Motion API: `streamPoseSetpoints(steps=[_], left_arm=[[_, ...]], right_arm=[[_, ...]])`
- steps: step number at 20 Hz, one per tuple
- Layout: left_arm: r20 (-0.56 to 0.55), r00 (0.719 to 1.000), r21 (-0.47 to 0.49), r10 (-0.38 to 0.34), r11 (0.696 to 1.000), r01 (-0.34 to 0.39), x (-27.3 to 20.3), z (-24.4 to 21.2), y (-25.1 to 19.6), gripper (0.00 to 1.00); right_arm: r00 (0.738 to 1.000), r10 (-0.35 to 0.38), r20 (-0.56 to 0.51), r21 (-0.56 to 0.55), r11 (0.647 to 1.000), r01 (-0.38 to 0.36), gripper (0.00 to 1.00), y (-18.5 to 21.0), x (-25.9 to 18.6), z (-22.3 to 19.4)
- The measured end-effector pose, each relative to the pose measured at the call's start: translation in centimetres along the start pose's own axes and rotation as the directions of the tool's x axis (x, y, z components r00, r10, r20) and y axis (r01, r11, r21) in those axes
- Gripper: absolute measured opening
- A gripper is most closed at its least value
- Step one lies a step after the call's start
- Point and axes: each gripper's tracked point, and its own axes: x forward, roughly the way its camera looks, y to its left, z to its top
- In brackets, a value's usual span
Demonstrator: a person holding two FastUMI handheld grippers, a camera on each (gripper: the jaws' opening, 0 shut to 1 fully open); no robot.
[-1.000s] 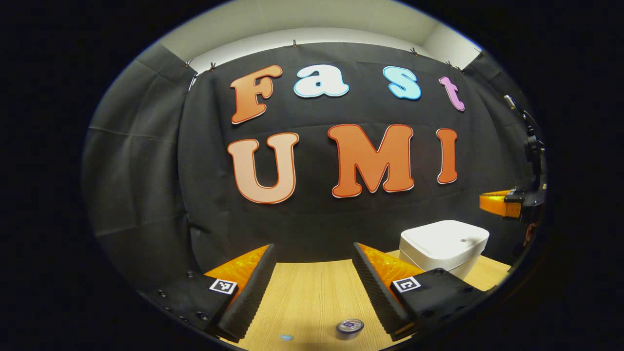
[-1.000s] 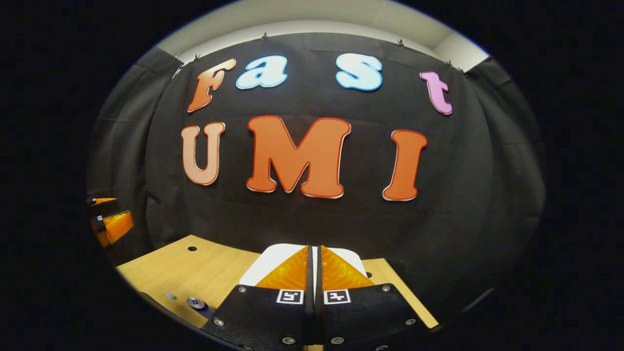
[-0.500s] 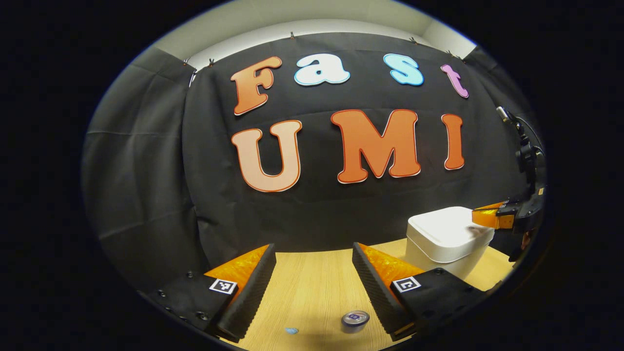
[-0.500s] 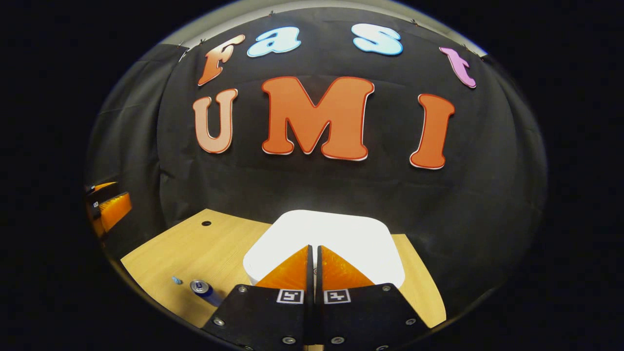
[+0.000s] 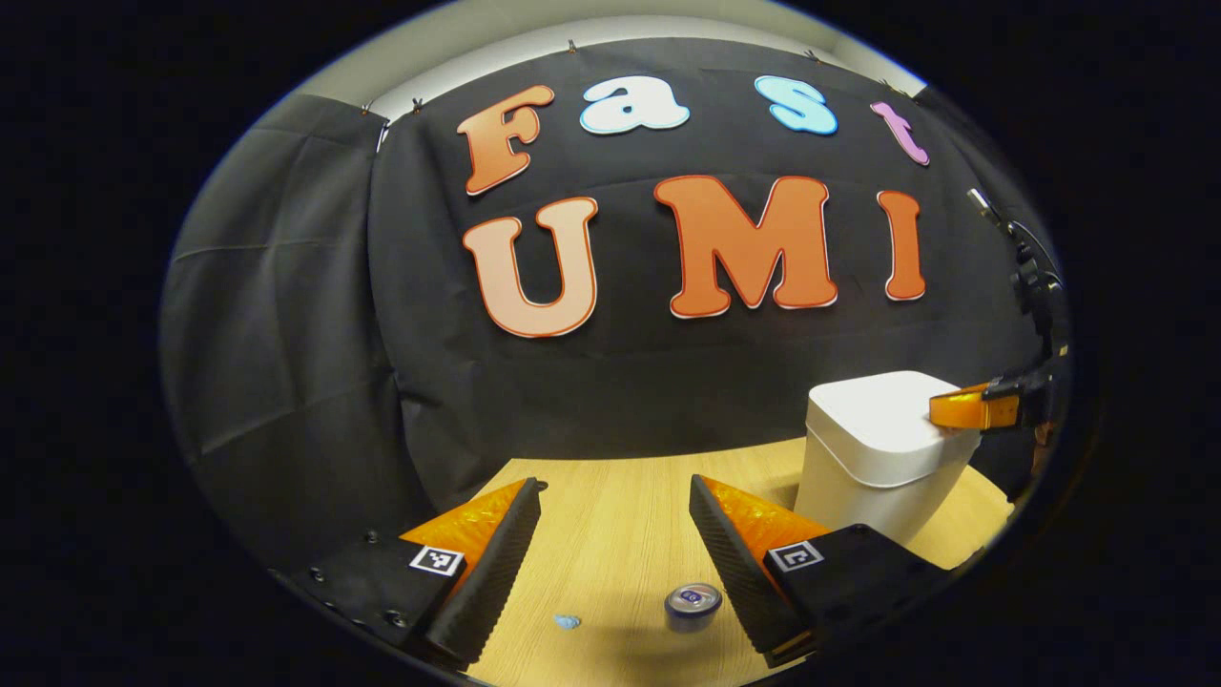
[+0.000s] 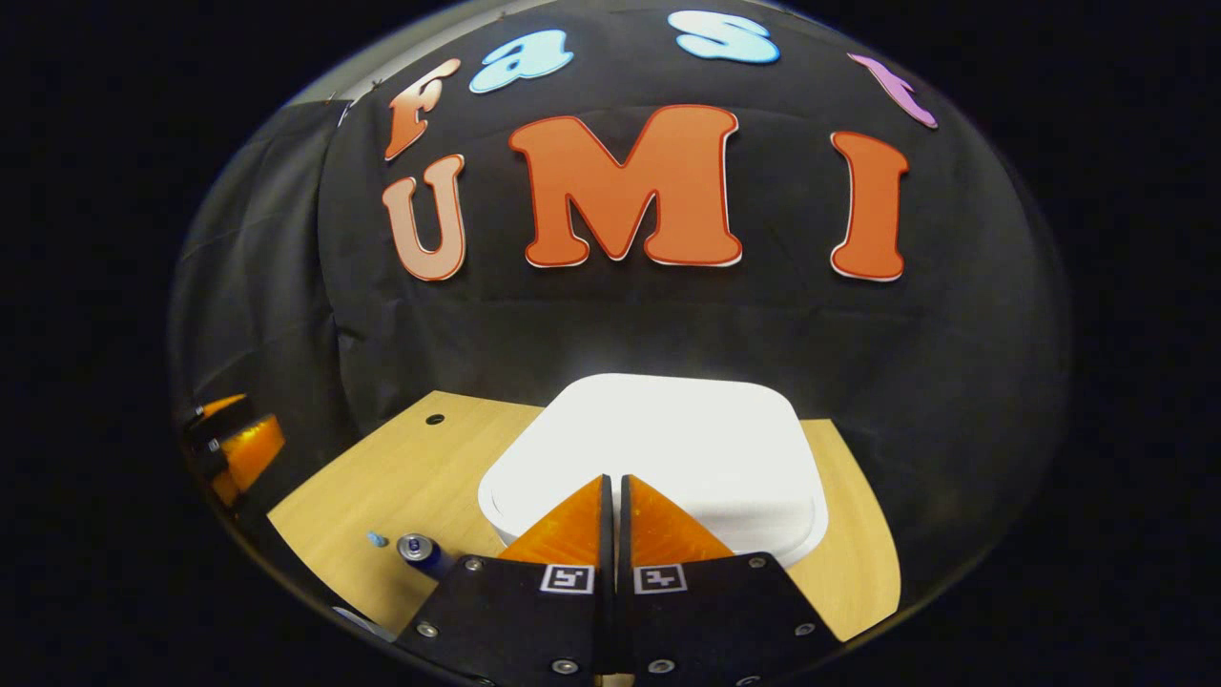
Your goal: Press the lid of the desktop garbage bin to open it, pick up the crumpled paper on the desktop and throw it into the bin, then pick up the pop can on the desktop and drop it into the bin, and finally close the garbage bin lid.
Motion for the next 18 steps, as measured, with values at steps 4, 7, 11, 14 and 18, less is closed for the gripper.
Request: streamPoseSetpoints(steps=[4,7,11,14,18], left_arm=[[-0.031,0.999,-0.01,-0.016,1.0,0.016,0.2,-1.1,0.4,1.0],[-0.046,0.998,-0.015,-0.03,0.999,0.03,1.0,-2.0,1.8,1.0],[-0.106,0.988,-0.008,-0.112,0.994,0.112,2.4,-4.5,2.6,1.0],[-0.179,0.966,-0.01,-0.188,0.982,0.189,3.3,-7.3,3.2,0.96],[-0.281,0.924,-0.04,-0.26,0.965,0.26,3.9,-11.8,3.1,0.96]], right_arm=[[0.999,0.004,0.05,-0.037,0.999,-0.002,0.01,0.0,0.0,0.8],[0.997,-0.043,0.061,0.006,0.999,0.043,0.01,-0.2,0.2,1.1],[0.987,-0.121,0.111,0.055,0.992,0.115,0.01,-0.2,-0.2,2.8],[0.971,-0.163,0.174,0.043,0.987,0.158,0.02,0.4,-0.8,5.1],[0.952,-0.179,0.248,0.005,0.983,0.184,0.04,2.2,-1.8,6.8]])
